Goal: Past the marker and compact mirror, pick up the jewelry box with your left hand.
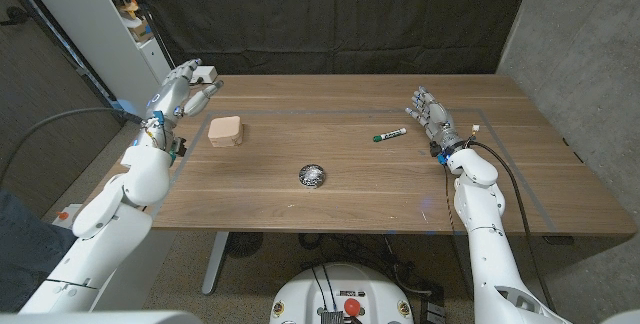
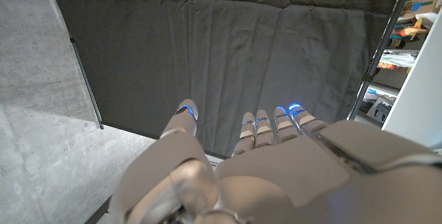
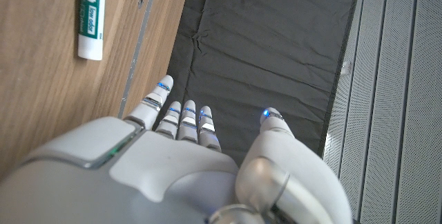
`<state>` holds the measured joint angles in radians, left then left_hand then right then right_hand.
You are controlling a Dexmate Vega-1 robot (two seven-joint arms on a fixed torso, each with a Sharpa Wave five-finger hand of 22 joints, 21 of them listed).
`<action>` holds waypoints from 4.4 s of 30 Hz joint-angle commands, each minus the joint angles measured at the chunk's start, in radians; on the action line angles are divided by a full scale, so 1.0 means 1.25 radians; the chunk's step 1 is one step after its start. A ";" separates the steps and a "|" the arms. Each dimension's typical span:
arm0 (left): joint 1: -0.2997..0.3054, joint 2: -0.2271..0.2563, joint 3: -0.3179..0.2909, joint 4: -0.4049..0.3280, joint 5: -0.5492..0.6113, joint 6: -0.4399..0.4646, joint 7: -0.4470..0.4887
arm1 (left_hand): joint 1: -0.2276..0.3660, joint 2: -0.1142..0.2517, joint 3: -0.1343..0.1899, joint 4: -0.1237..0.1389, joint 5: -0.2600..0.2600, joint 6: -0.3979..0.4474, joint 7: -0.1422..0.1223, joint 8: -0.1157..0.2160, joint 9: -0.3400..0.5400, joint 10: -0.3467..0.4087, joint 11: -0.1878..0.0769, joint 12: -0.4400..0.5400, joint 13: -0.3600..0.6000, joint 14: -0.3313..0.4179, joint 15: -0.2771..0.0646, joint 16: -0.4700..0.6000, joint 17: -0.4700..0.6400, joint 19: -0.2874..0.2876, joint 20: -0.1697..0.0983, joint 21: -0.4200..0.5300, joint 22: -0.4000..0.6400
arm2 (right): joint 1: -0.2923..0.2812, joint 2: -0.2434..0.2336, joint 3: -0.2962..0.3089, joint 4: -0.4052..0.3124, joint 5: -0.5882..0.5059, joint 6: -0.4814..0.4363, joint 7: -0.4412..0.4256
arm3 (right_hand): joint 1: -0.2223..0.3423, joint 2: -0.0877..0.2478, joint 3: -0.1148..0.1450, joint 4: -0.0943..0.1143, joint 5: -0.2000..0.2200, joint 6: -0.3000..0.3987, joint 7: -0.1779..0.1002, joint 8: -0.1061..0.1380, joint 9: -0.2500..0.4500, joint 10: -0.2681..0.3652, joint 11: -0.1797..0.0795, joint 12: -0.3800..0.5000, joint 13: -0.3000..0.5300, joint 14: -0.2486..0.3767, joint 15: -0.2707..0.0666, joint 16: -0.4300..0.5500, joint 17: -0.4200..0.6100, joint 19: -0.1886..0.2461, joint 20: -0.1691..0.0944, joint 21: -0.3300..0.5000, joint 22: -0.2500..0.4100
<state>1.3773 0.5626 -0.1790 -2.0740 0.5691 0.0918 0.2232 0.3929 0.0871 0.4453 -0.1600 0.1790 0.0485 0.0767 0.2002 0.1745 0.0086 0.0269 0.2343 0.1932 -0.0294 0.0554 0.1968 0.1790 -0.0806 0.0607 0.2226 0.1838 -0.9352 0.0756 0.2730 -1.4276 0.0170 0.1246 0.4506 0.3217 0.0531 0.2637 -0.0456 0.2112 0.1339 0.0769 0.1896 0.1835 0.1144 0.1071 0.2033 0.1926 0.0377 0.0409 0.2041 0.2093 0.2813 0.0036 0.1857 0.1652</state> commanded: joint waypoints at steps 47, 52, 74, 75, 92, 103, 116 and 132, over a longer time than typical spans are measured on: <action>-0.030 0.088 0.054 -0.021 0.122 0.196 -0.064 | 0.053 -0.023 0.006 -0.016 0.012 -0.012 -0.009 -0.006 0.005 0.000 -0.004 -0.007 0.003 -0.006 0.001 -0.006 0.002 0.002 0.018 -0.006 0.000 | 0.006 -0.007 -0.006 0.014 -0.003 0.003 0.005 | -0.003 0.010 0.002 -0.008 0.007 0.008 -0.001 0.006 0.004 0.011 -0.003 -0.001 0.002 0.014 0.003 0.005 0.003 0.008 0.002 0.005 0.004; -0.043 0.101 0.069 -0.024 0.132 0.226 -0.093 | 0.064 -0.030 0.006 -0.018 0.015 -0.015 -0.013 -0.006 0.005 -0.001 -0.008 -0.008 0.003 -0.005 0.000 -0.005 0.002 0.007 0.023 -0.005 0.000 | 0.004 -0.006 -0.006 0.009 -0.003 0.000 0.004 | -0.003 0.010 0.001 -0.008 0.007 0.009 -0.001 0.006 0.004 0.012 -0.003 -0.001 0.002 0.014 0.004 0.005 0.003 0.008 0.003 0.005 0.004; -0.107 0.150 0.120 -0.011 0.141 0.321 -0.170 | 0.152 -0.084 0.011 -0.022 0.033 0.007 -0.049 0.007 0.007 0.028 -0.009 0.000 0.006 0.022 0.001 0.001 0.003 0.074 0.072 0.007 -0.003 | 0.000 -0.002 -0.008 -0.003 -0.012 -0.004 -0.006 | -0.004 0.011 0.001 -0.009 0.007 0.007 -0.003 0.005 0.004 0.012 -0.004 -0.001 0.002 0.015 0.003 0.005 0.003 0.007 0.004 0.004 0.004; -0.109 0.153 0.121 -0.010 0.140 0.324 -0.175 | 0.155 -0.085 0.011 -0.022 0.034 0.008 -0.049 0.007 0.007 0.028 -0.009 0.000 0.006 0.024 0.000 0.002 0.003 0.076 0.074 0.007 -0.003 | 0.000 -0.001 -0.008 -0.003 -0.013 -0.004 -0.006 | -0.004 0.011 0.001 -0.009 0.007 0.007 -0.003 0.005 0.004 0.013 -0.004 -0.001 0.002 0.014 0.003 0.005 0.003 0.007 0.004 0.004 0.004; -0.155 0.206 0.173 -0.002 0.151 0.392 -0.246 | 0.195 -0.112 0.010 -0.019 0.038 0.017 -0.050 0.010 0.008 0.041 -0.010 0.004 0.009 0.035 0.005 0.002 0.003 0.095 0.101 0.007 -0.002 | 0.008 -0.001 -0.010 0.006 -0.016 -0.005 -0.016 | -0.005 0.011 0.000 -0.010 0.007 0.007 -0.004 0.005 0.004 0.013 -0.004 -0.002 0.002 0.016 0.005 0.005 0.003 0.007 0.004 0.004 0.004; -0.181 0.234 0.204 0.009 0.151 0.416 -0.278 | 0.208 -0.124 0.007 -0.017 0.040 0.015 -0.054 0.007 0.008 0.041 -0.007 0.003 0.010 0.040 0.009 0.003 0.004 0.100 0.116 0.005 -0.002 | 0.013 -0.004 -0.010 0.013 -0.017 -0.006 -0.017 | -0.006 0.012 0.000 -0.011 0.007 0.007 -0.005 0.005 0.004 0.013 -0.004 -0.002 0.002 0.015 0.005 0.004 0.004 0.006 0.006 0.004 0.004; -0.242 0.259 0.266 0.025 0.166 0.472 -0.340 | 0.210 -0.141 -0.002 -0.009 0.039 0.020 -0.055 0.007 0.009 0.049 -0.002 0.006 0.012 0.041 0.011 0.002 0.005 0.104 0.122 0.002 -0.001 | 0.016 -0.008 -0.009 0.018 -0.018 -0.005 -0.019 | -0.006 0.012 0.000 -0.011 0.007 0.007 -0.005 0.005 0.004 0.013 -0.004 -0.002 0.002 0.016 0.006 0.004 0.004 0.006 0.006 0.004 0.004; -0.306 0.282 0.339 0.047 0.191 0.527 -0.408 | 0.206 -0.155 -0.016 0.002 0.041 0.021 -0.060 0.001 0.009 0.031 0.015 -0.002 0.014 0.036 0.023 -0.001 0.007 0.110 0.124 0.000 0.001 | 0.026 -0.011 -0.011 0.031 -0.022 -0.003 -0.024 | -0.006 0.013 0.000 -0.012 0.007 0.007 -0.005 0.005 0.004 0.016 -0.004 -0.001 0.002 0.017 0.004 0.004 0.003 0.008 0.007 0.004 0.004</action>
<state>1.0758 0.8858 0.1531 -2.0428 0.7877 0.7031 -0.2350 0.6467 -0.0934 0.4316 -0.1599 0.2259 0.0805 0.0015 0.2075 0.1841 0.0579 0.0418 0.2381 0.2075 0.0183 0.0690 0.1968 0.1841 0.0516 0.2117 0.2254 0.1817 -0.9110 0.0648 0.2608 -1.3979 -0.0056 0.1225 0.4273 0.3165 0.0582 0.2609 -0.0564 0.2112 0.1394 0.0713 0.1896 0.1835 0.1288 0.1038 0.2034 0.1926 0.0501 0.0463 0.2041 0.2113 0.2848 0.0073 0.1856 0.1652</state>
